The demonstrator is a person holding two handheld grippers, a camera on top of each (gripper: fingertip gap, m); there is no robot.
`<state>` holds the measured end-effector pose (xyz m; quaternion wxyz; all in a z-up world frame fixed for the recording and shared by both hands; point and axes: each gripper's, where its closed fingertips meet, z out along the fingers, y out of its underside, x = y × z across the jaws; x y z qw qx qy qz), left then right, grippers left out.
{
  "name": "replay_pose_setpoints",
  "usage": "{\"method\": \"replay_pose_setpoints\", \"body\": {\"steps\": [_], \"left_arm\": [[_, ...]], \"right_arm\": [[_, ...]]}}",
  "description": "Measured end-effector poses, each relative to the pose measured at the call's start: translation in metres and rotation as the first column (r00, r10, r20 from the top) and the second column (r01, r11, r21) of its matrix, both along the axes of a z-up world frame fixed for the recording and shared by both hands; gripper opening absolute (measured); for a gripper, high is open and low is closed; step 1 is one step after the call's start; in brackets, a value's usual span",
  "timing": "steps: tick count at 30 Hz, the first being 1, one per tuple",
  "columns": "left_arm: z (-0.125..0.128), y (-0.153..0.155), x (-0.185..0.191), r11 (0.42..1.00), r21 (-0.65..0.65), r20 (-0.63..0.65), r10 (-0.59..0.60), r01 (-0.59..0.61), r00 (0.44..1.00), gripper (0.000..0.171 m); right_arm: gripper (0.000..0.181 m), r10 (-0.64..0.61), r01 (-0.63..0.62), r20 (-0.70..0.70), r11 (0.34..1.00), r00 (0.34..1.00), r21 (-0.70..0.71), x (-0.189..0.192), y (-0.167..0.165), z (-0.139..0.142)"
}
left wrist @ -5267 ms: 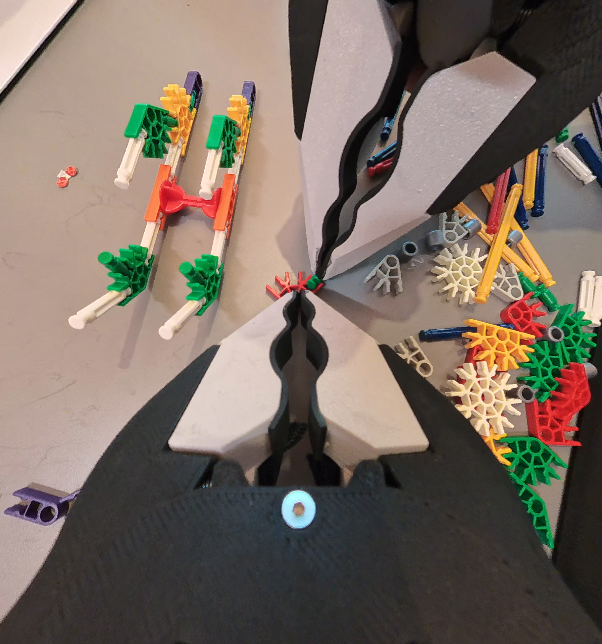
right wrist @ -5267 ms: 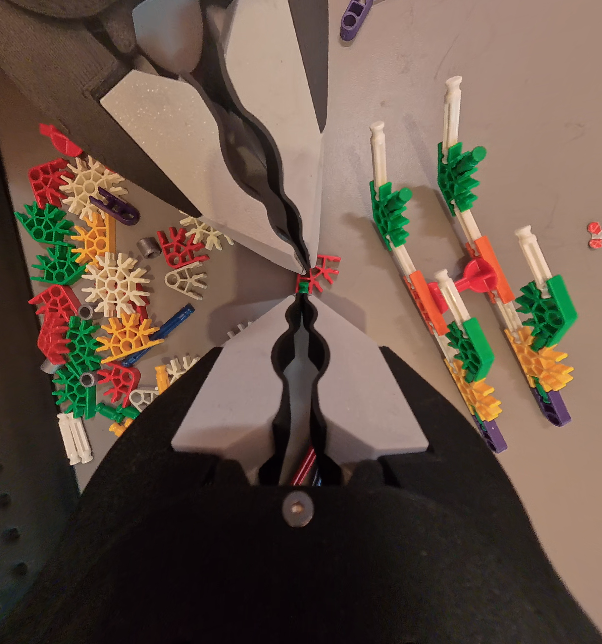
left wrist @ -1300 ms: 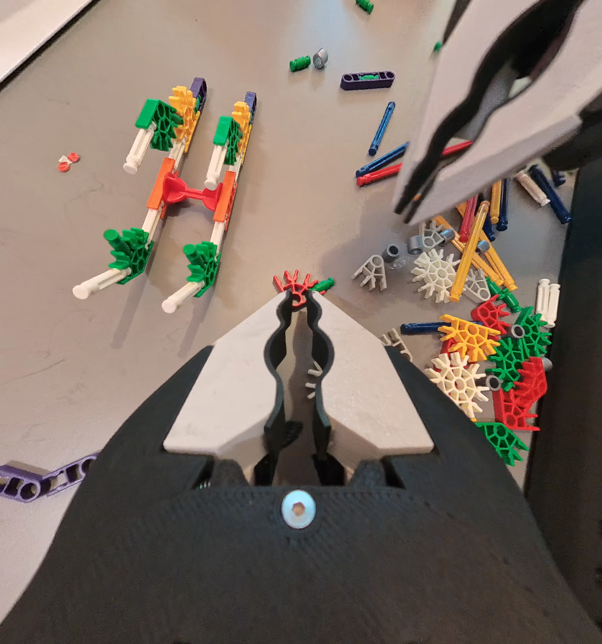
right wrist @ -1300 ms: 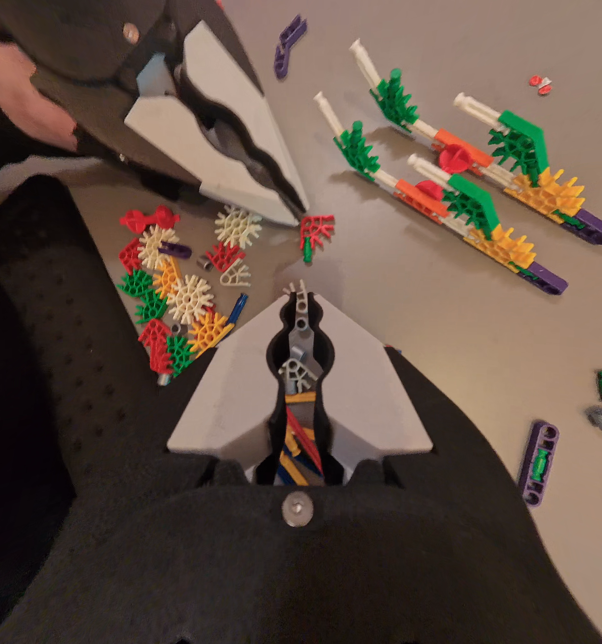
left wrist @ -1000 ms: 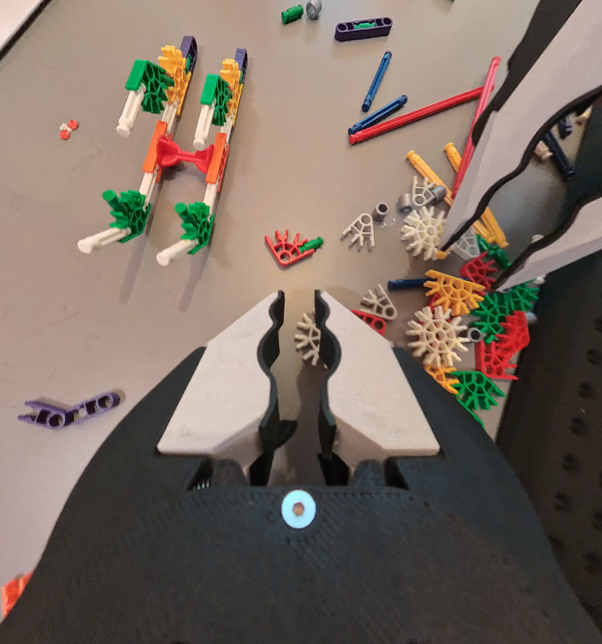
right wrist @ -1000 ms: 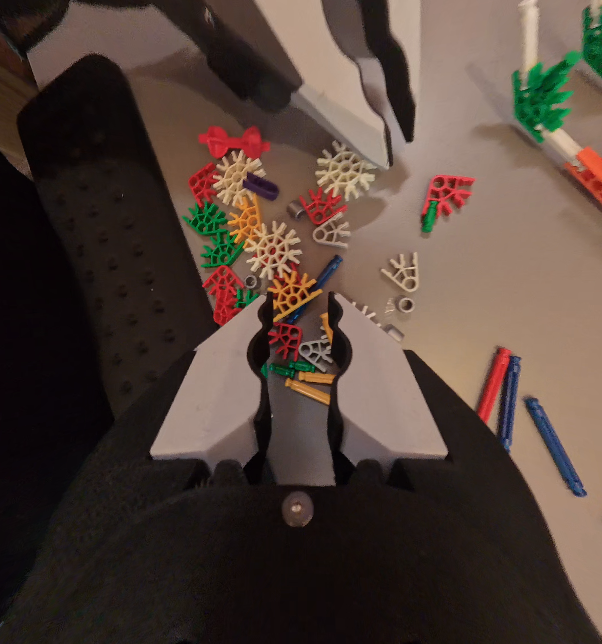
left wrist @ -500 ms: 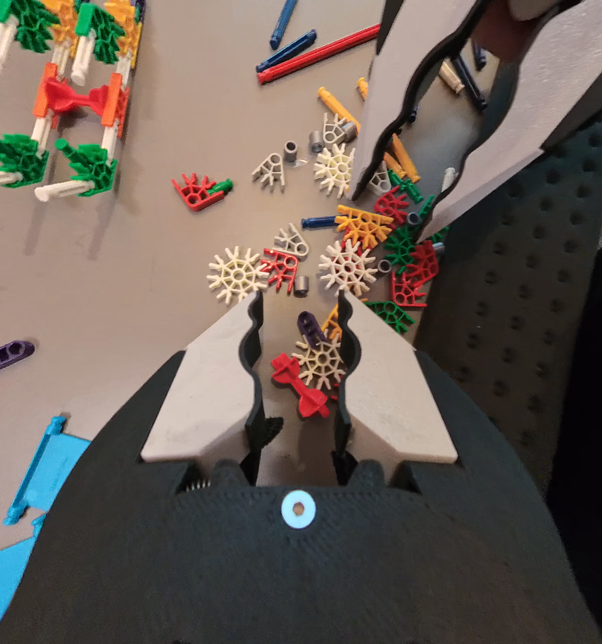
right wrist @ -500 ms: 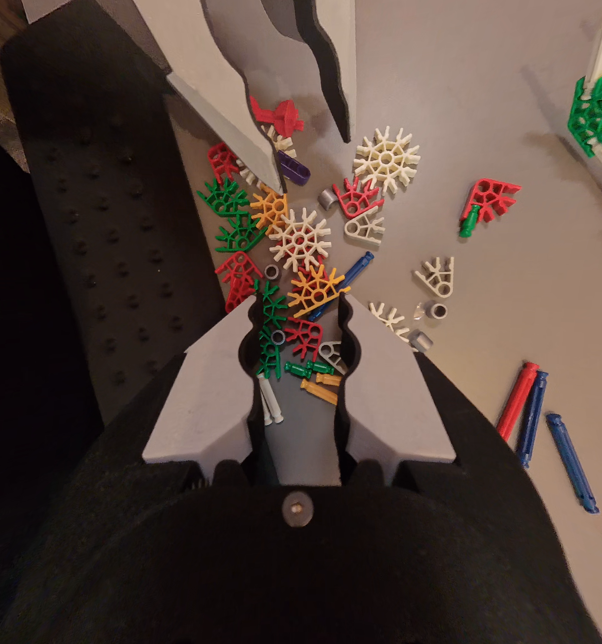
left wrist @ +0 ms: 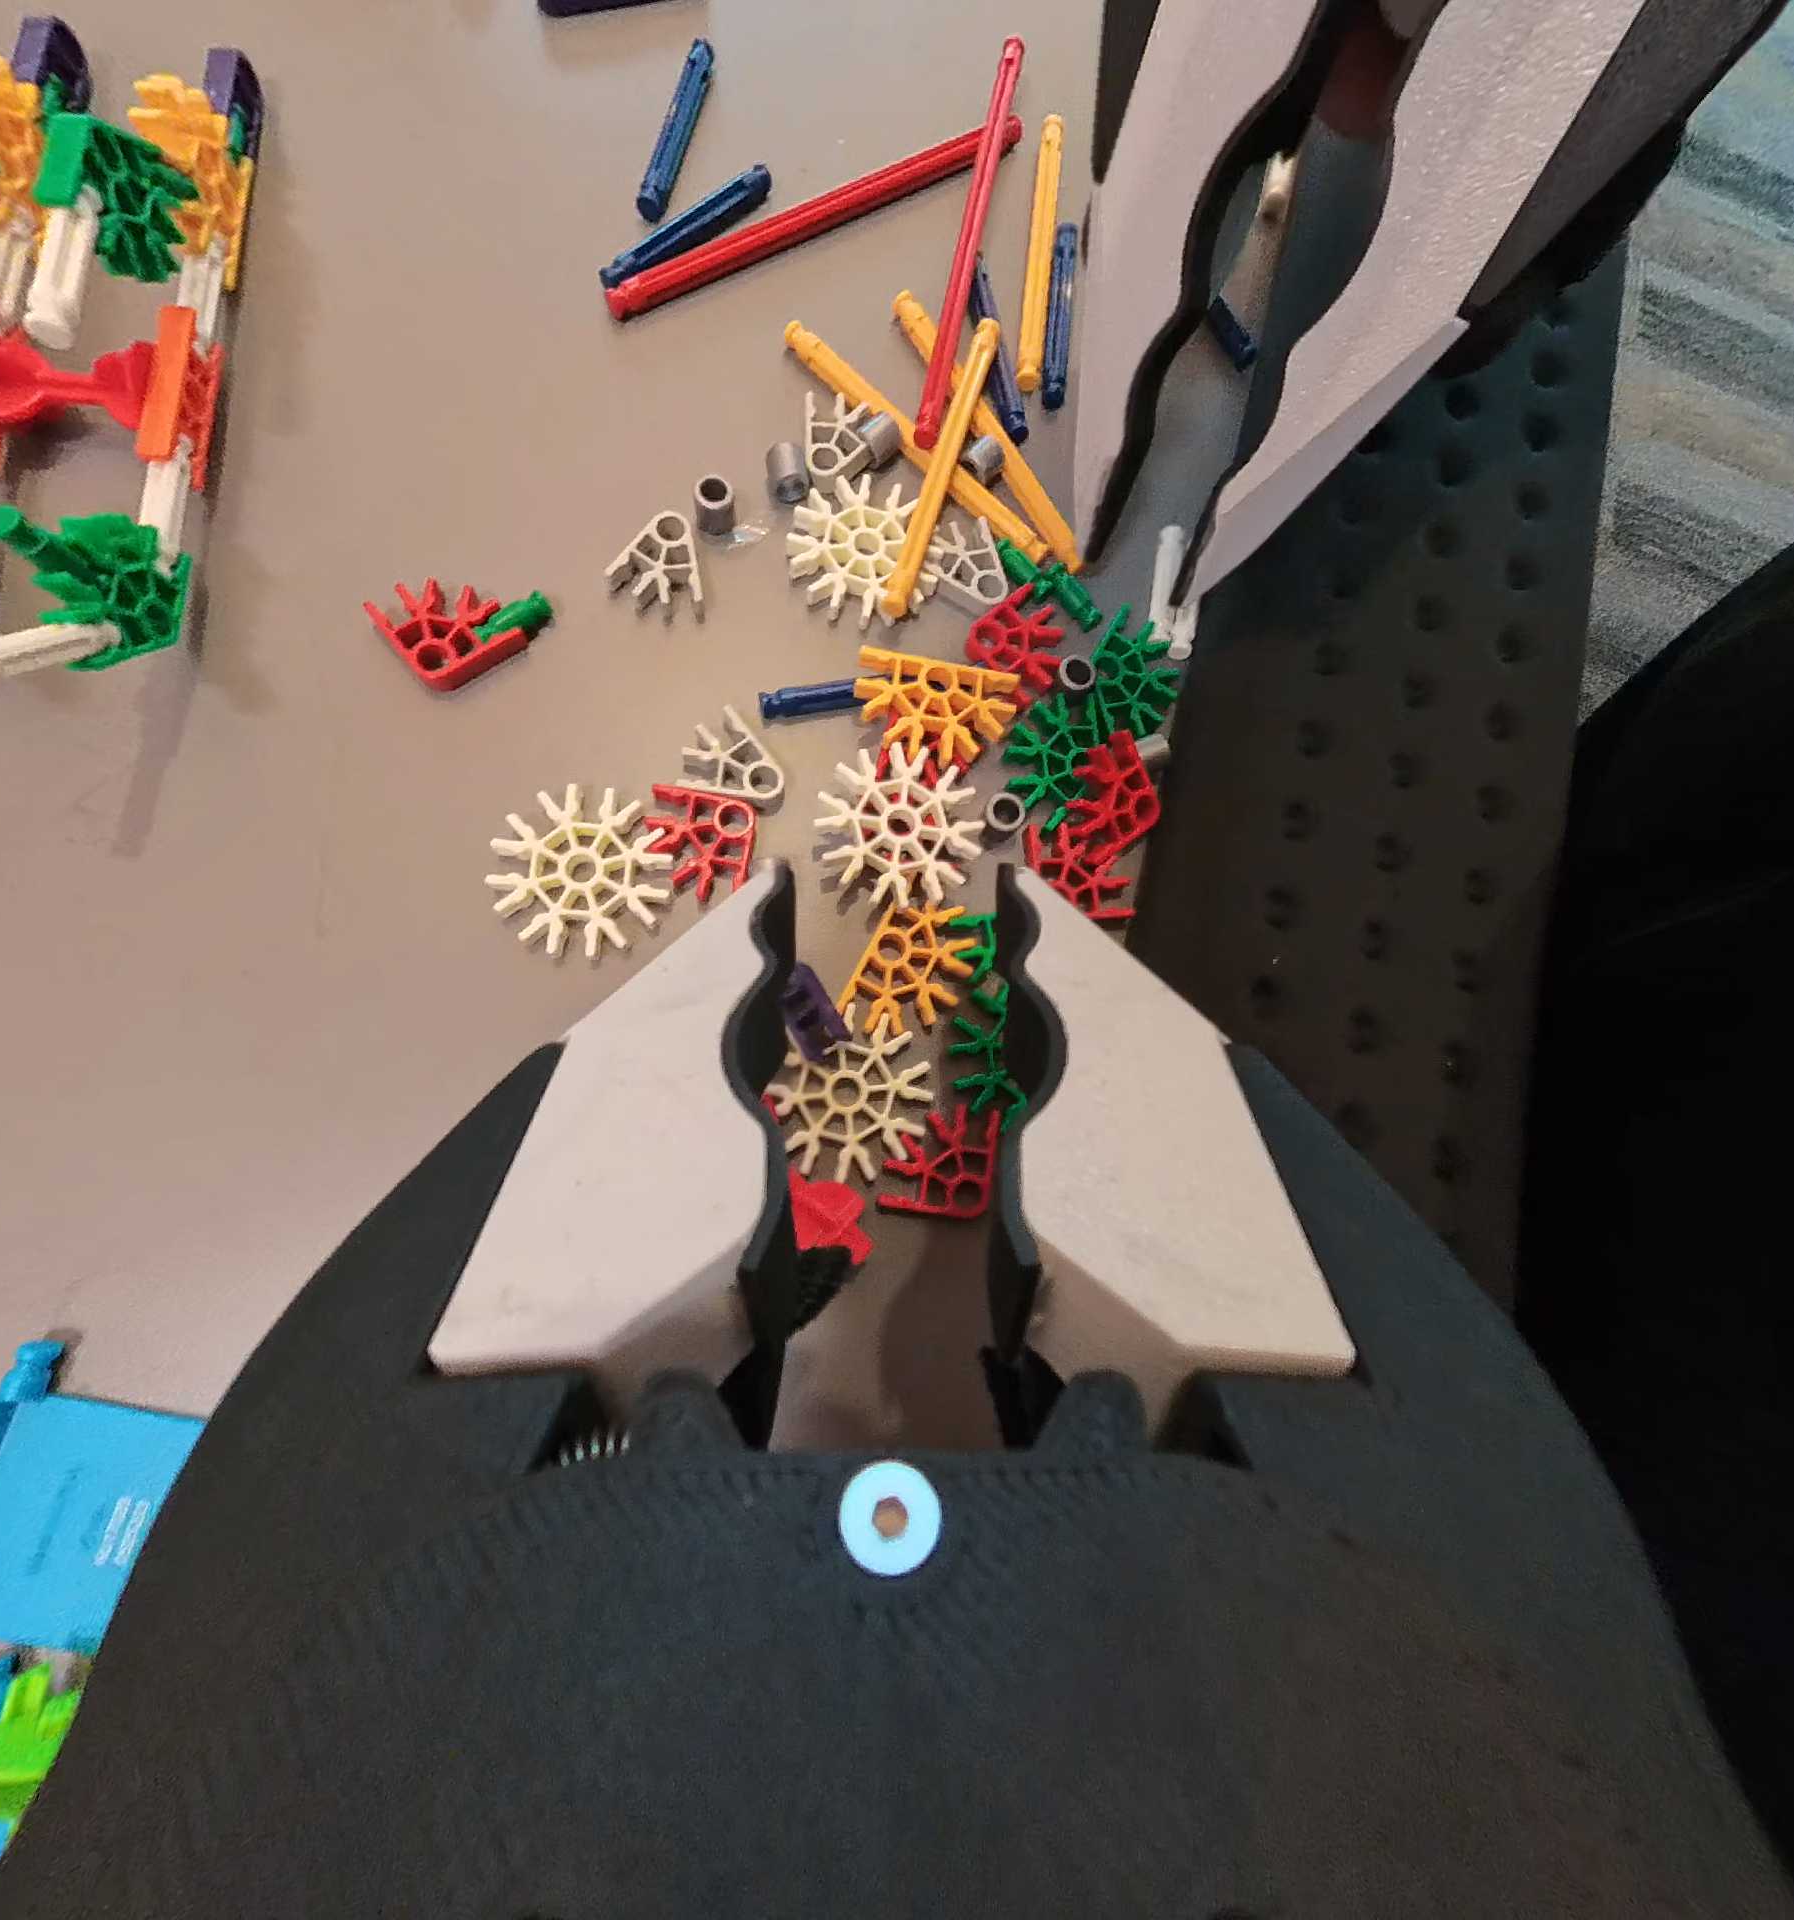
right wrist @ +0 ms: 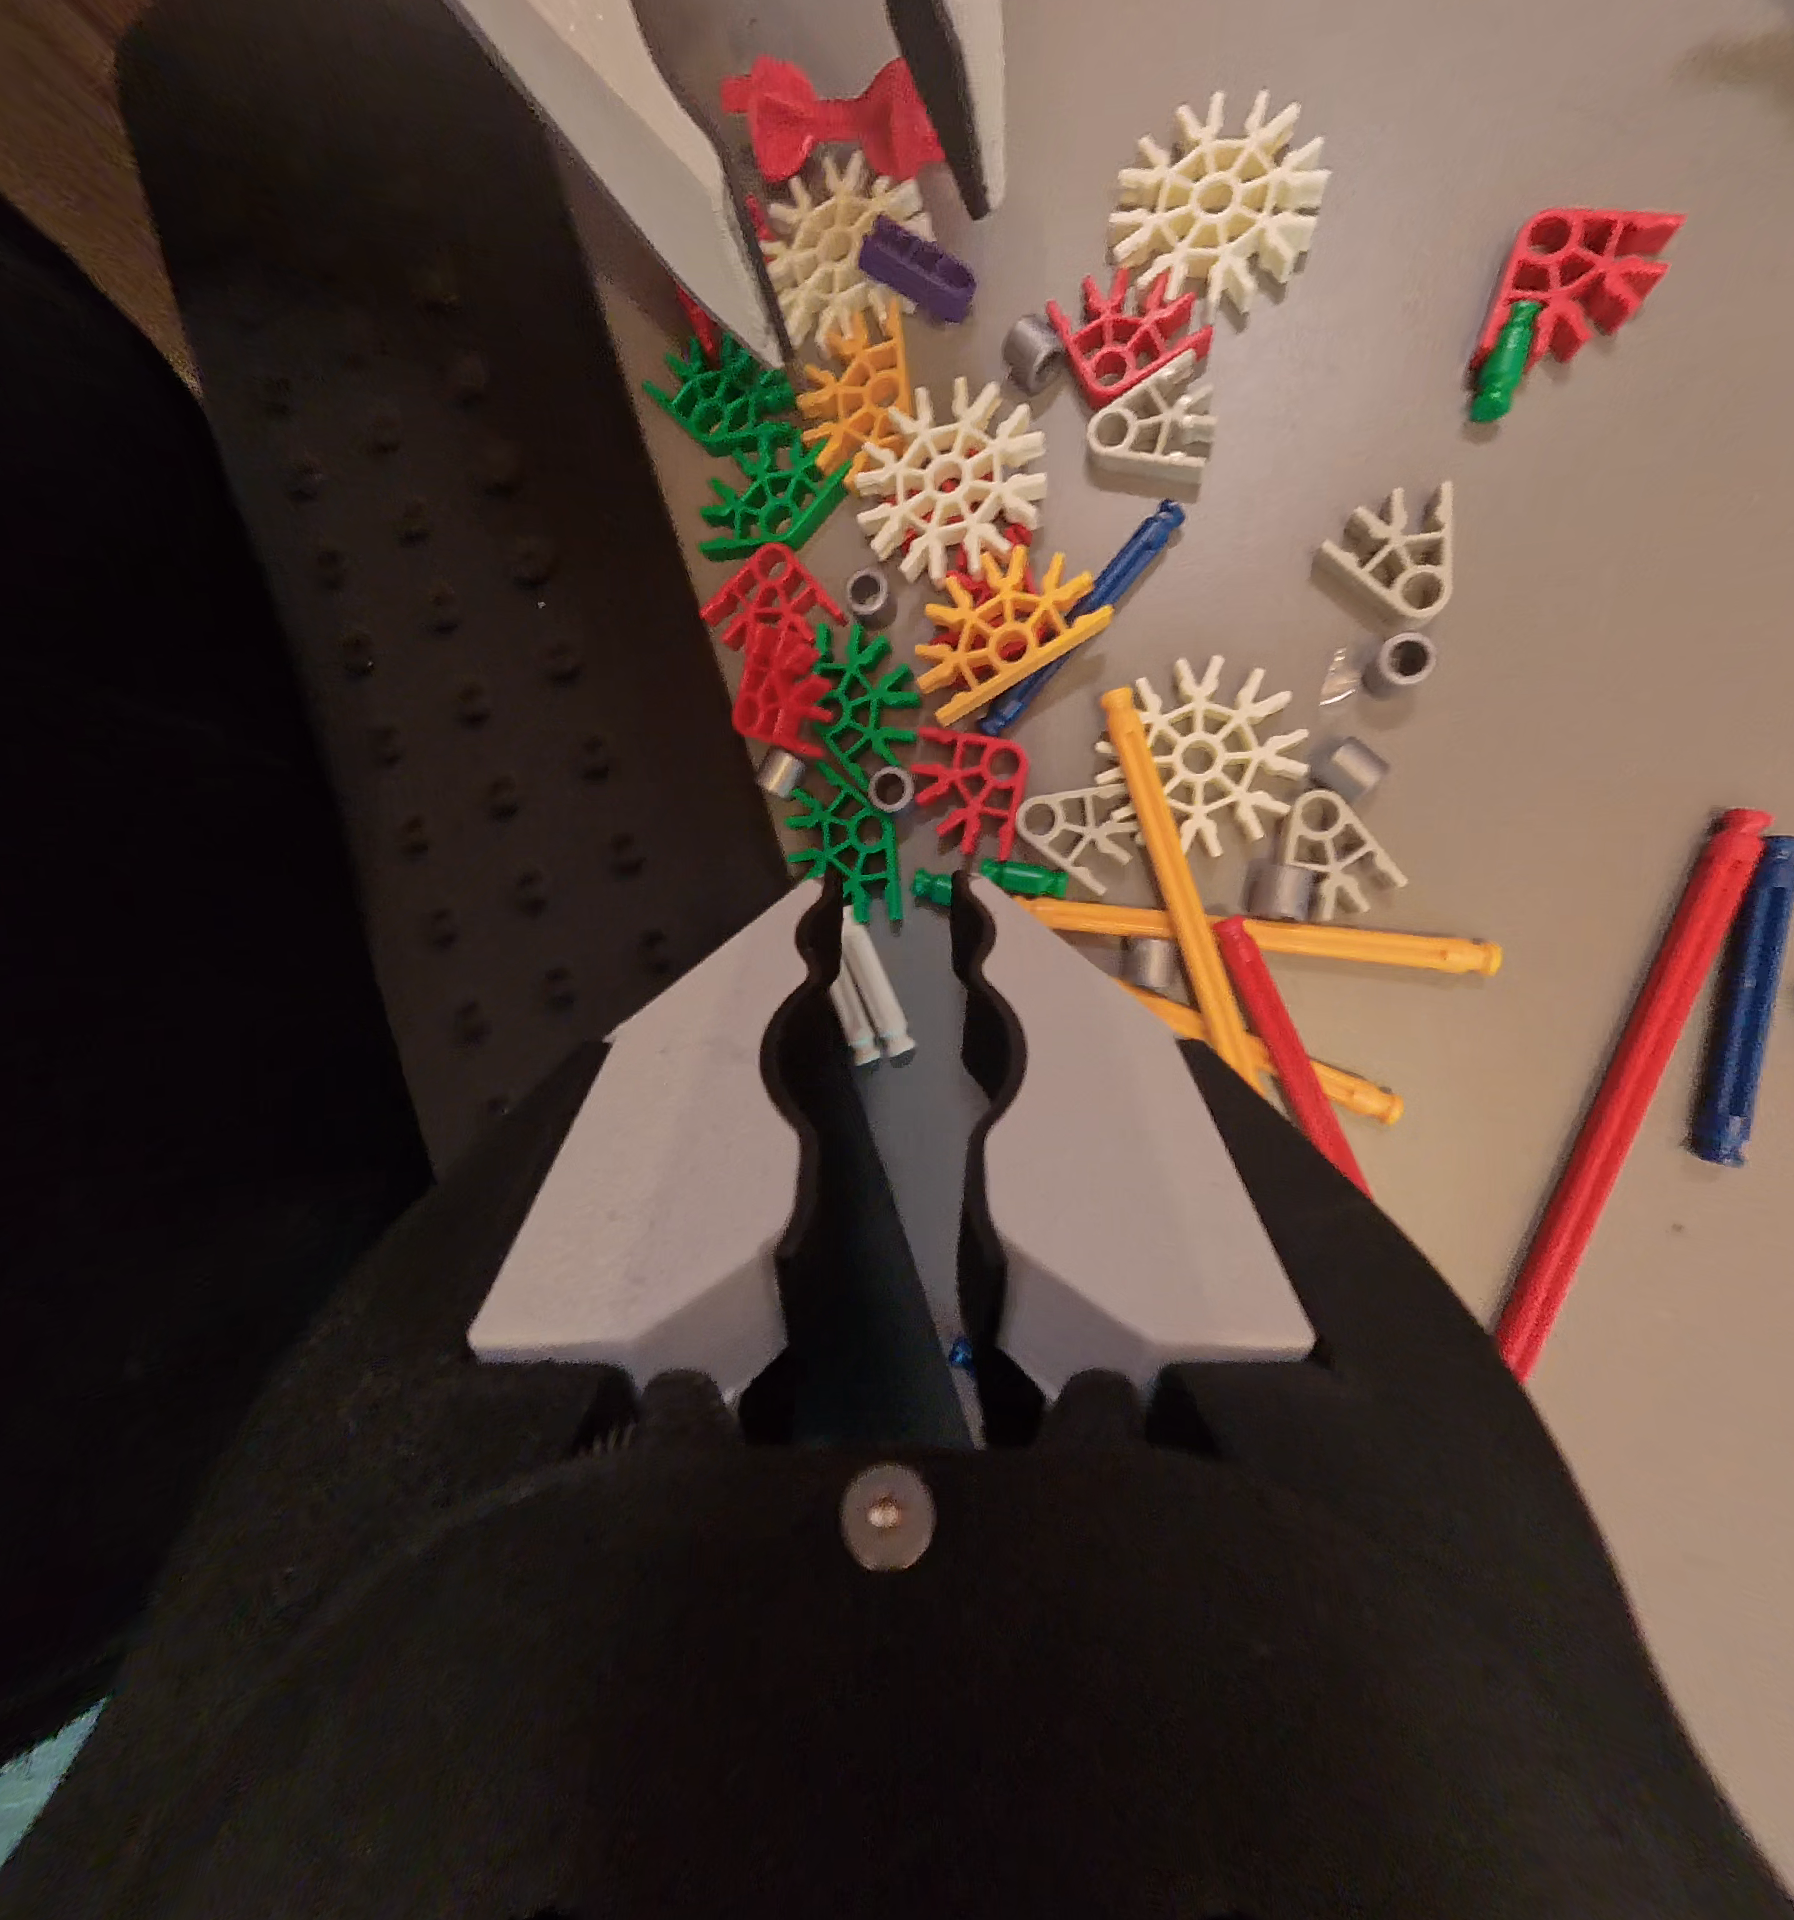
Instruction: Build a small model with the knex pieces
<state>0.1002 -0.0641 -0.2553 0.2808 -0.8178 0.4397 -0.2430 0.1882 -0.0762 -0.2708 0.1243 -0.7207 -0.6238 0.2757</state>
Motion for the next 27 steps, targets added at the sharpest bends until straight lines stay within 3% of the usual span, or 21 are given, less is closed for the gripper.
{"method": "replay_pose_setpoints", "body": {"steps": [5, 12, 17, 27], "left_arm": [[-0.007, -0.002, 0.009, 1.000, -0.002, -0.002, 0.000, 0.000, 1.000, 0.035], [-0.005, -0.002, 0.013, 1.000, 0.005, 0.007, 0.010, -0.010, 1.000, 0.034], [-0.003, -0.005, 0.024, 1.000, 0.011, 0.014, -0.013, 0.013, 1.000, 0.034], [-0.008, 0.006, 0.040, 0.998, 0.049, 0.013, 0.025, -0.026, 1.000, 0.034]], "right_arm": [[0.025, -0.053, 0.054, -0.024, 0.997, 0.998, 0.048, -0.014, 0.006, -0.003], [0.010, -0.091, 0.088, 0.017, 0.987, 0.996, 0.132, -0.016, 0.017, -0.014], [0.012, -0.073, 0.070, 0.025, 0.990, 0.997, 0.125, -0.016, 0.015, -0.016], [0.000, -0.209, 0.214, -0.092, 0.975, 0.974, 0.052, -0.016, 0.020, 0.000]]}}
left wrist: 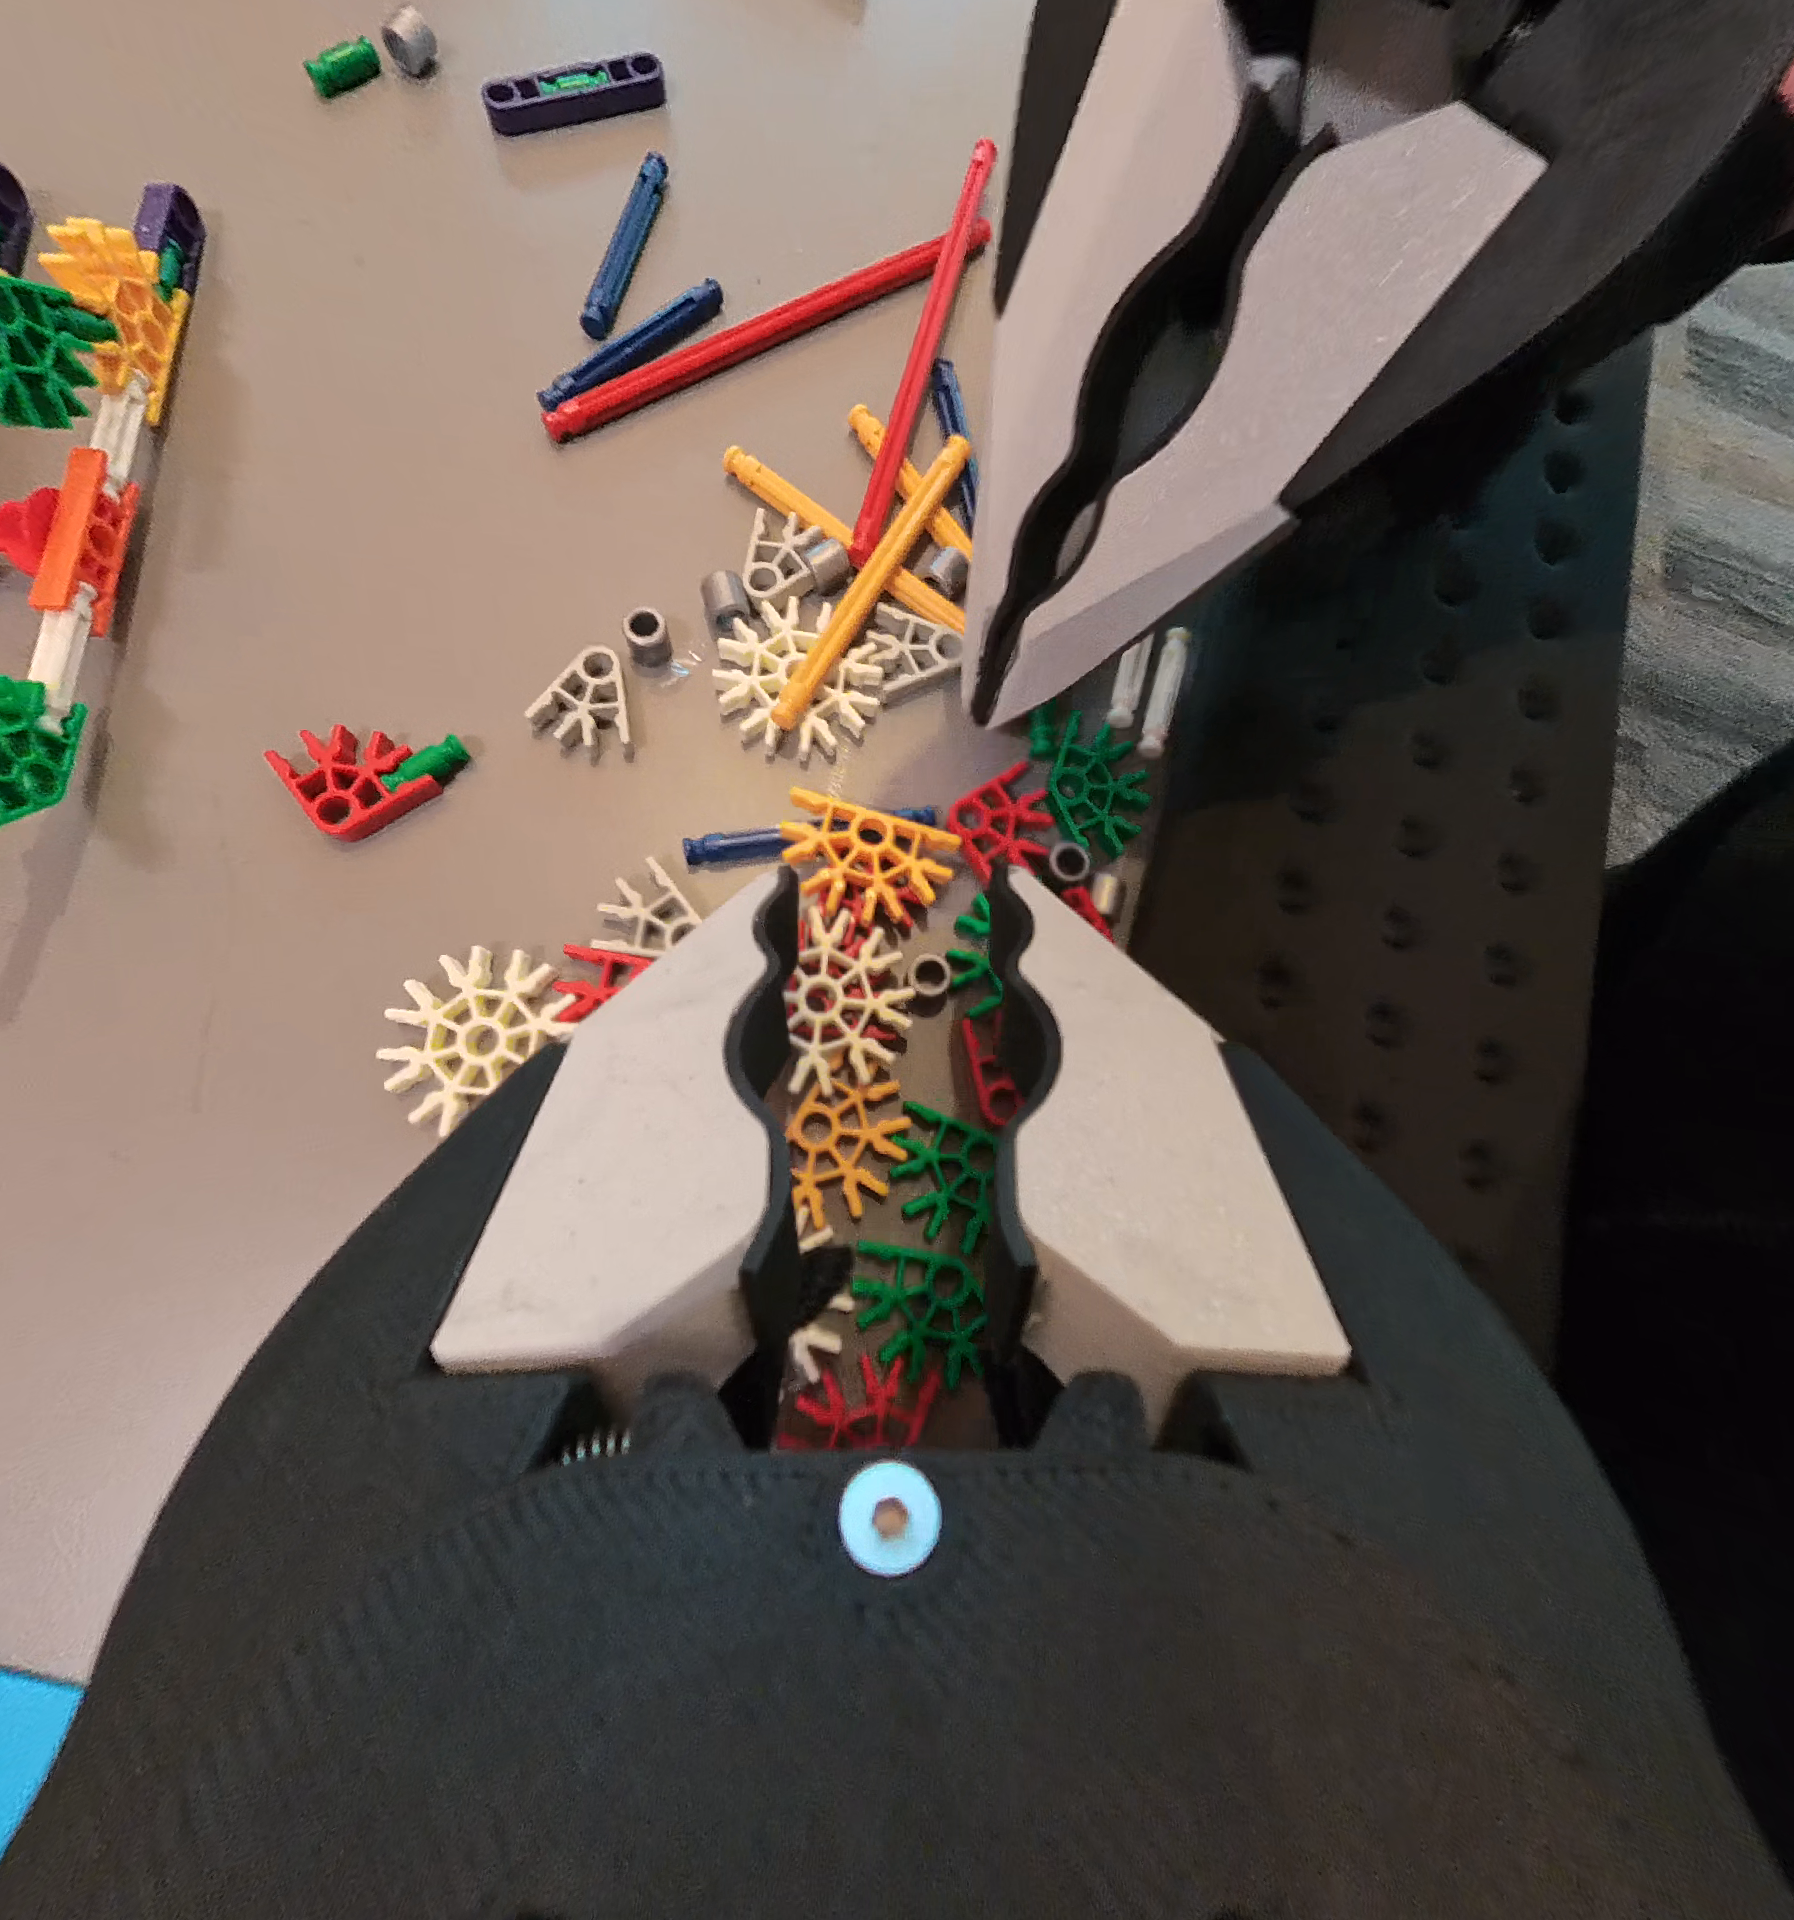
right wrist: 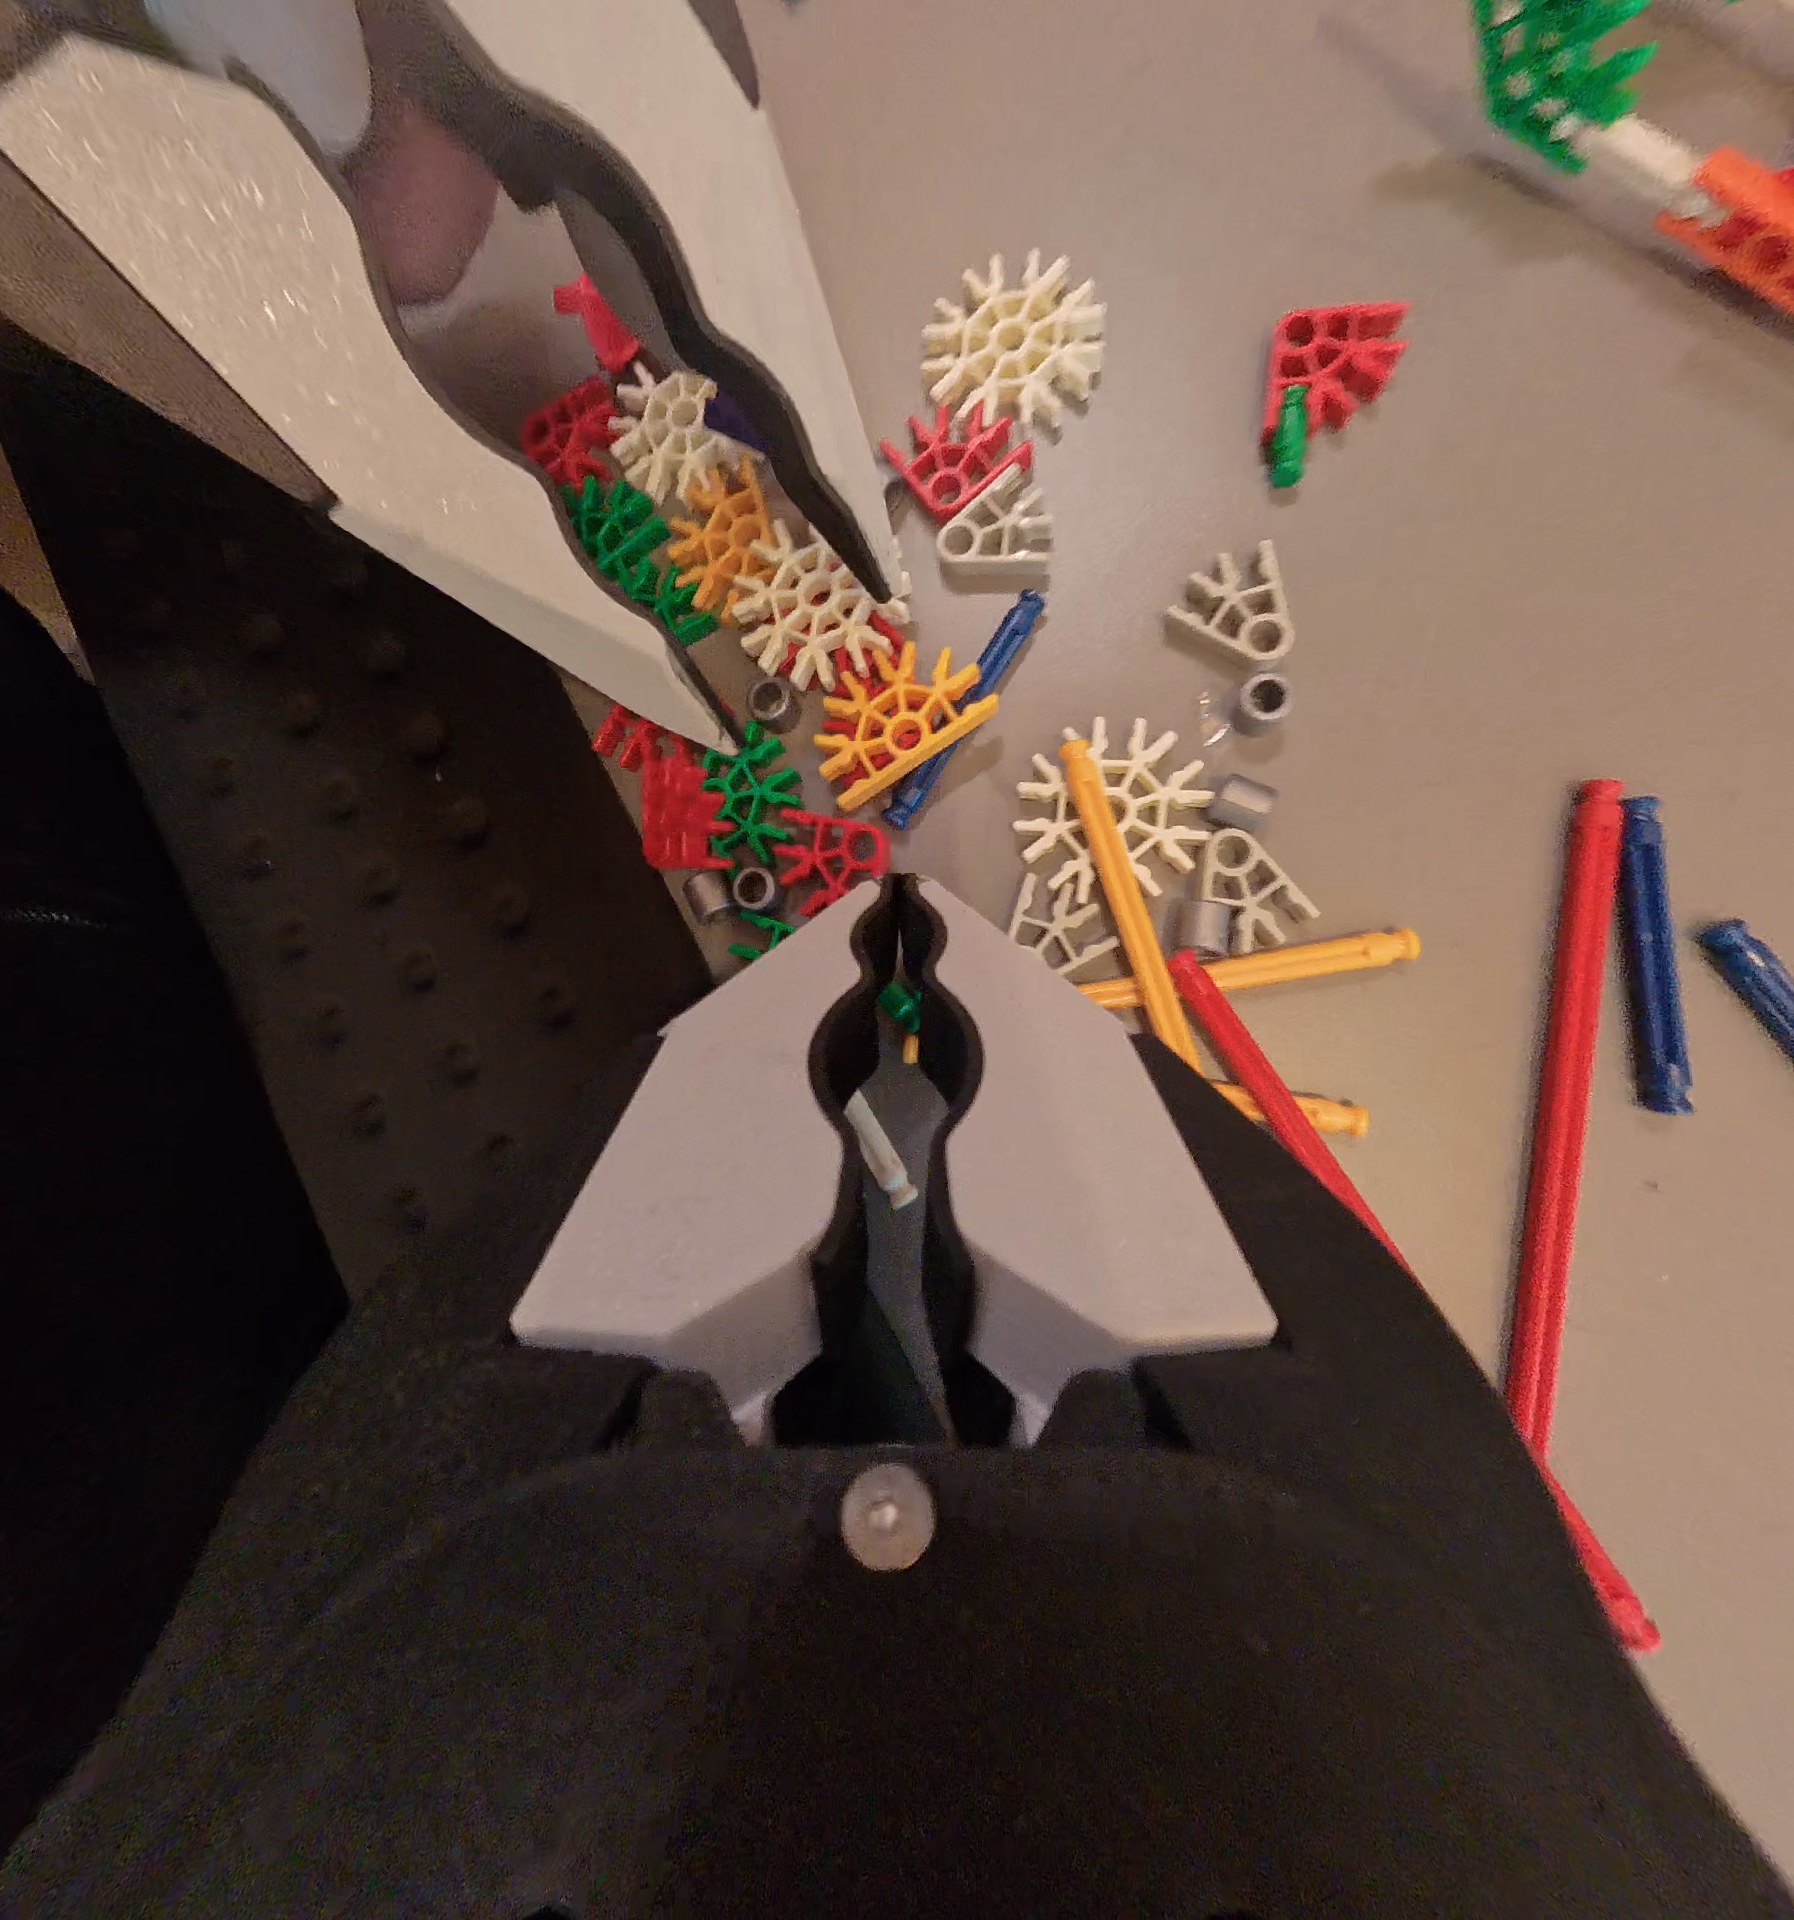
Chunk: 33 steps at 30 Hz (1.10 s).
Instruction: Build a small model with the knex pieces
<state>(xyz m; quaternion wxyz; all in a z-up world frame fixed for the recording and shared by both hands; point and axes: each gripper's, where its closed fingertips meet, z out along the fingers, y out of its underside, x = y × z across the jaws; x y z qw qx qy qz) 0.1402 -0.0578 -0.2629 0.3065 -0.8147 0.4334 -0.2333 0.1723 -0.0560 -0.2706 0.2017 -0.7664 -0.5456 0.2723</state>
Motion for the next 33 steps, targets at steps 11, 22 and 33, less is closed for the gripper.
{"method": "replay_pose_setpoints", "body": {"steps": [11, 22, 33], "left_arm": [[-0.014, 0.004, -0.009, 0.999, -0.032, -0.069, 0.021, -0.023, 0.997, 0.032], [-0.017, 0.003, -0.025, 0.998, -0.018, -0.088, 0.062, -0.064, 0.994, 0.032], [0.027, 0.007, 0.001, 0.985, -0.147, 0.246, 0.127, -0.093, 0.961, 0.030]], "right_arm": [[0.012, 0.019, -0.018, 0.053, 0.999, 0.998, -0.026, -0.002, -0.006, -0.005], [0.018, 0.010, -0.010, 0.088, 1.000, 0.996, 0.004, -0.014, -0.016, -0.017], [0.019, -0.160, 0.169, -0.165, 0.985, 0.973, 0.040, -0.008, 0.003, 0.029]]}}
